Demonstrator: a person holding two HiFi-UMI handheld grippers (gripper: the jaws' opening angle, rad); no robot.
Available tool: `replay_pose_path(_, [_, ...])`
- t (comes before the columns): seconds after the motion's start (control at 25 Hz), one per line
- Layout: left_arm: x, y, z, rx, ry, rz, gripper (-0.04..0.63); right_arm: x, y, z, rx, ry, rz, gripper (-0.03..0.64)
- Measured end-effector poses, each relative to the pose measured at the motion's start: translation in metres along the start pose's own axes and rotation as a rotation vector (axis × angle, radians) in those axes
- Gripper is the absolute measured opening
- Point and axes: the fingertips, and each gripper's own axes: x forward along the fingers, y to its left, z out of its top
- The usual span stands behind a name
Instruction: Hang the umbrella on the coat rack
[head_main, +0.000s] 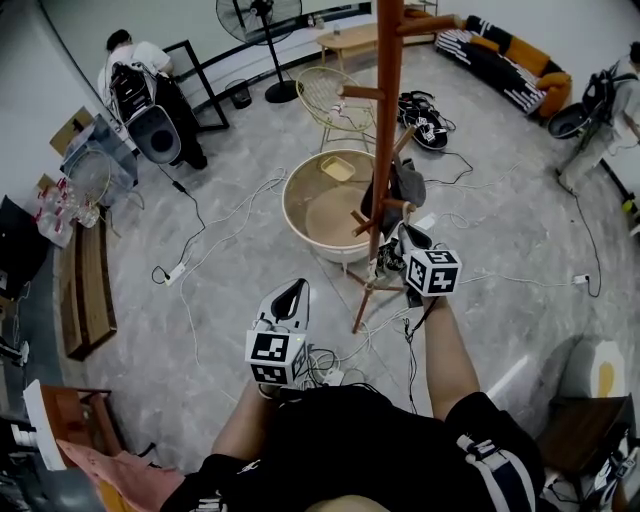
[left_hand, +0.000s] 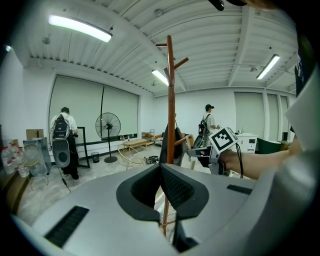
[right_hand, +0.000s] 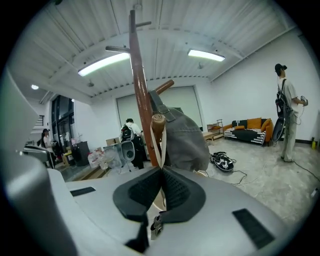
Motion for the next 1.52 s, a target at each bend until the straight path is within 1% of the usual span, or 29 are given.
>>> replay_pose_path(0.12, [0.005, -0.002, 0.001, 0.003, -0.003, -0.018, 0.017, 0.002, 0.002, 0.001, -0.021, 0.004, -0.013, 0.018])
replay_pose_path(0.28, [0.009, -0.001, 0.0, 0.001, -0.012, -0.036, 0.017, 0.0, 0.001, -0.003, -0.001, -0.011, -0.03, 0.023])
replay_pose_path(0.48, [0.017, 0.008, 0.003, -0.008, -0.02, -0.058, 0.017, 0.0, 0.002, -0.002, 0.0, -0.027, -0.062, 0.054])
replay_pose_path(0.6, [0.021, 0.02, 0.006, -0.007, -0.021, -0.088, 0.017, 0.001, 0.013, 0.003, -0.007, -0.045, -0.079, 0.054])
replay_pose_path(0.84, [0.02, 0.054, 0.017, -0.01, -0.042, -0.16, 0.017, -0.008, 0.061, 0.019, -0.04, -0.087, -0.123, 0.052])
replay_pose_path(0.92, [0.017, 0.063, 0.019, -0.011, -0.048, -0.186, 0.017, -0.015, 0.082, 0.029, -0.063, -0.122, -0.134, 0.021])
replay_pose_path(0.96, [0.014, 0.067, 0.018, -0.011, -0.051, -0.199, 0.017, -0.021, 0.093, 0.033, -0.082, -0.143, -0.144, 0.015])
replay_pose_path(1.08, [0.005, 0.077, 0.018, -0.011, -0.061, -0.232, 0.017, -0.041, 0.127, 0.047, -0.152, -0.217, -0.184, 0.015])
replay_pose_path(1.16, [-0.001, 0.087, 0.023, -0.012, -0.069, -0.248, 0.017, -0.051, 0.152, 0.059, -0.173, -0.259, -0.191, 0.014])
replay_pose_path(1.32, [-0.013, 0.104, 0.035, -0.013, -0.081, -0.276, 0.017, -0.066, 0.193, 0.071, -0.185, -0.291, -0.204, 0.012])
replay_pose_path(1.52, [-0.027, 0.114, 0.042, -0.01, -0.096, -0.31, 0.017, -0.076, 0.218, 0.065, -0.151, -0.299, -0.216, 0.012])
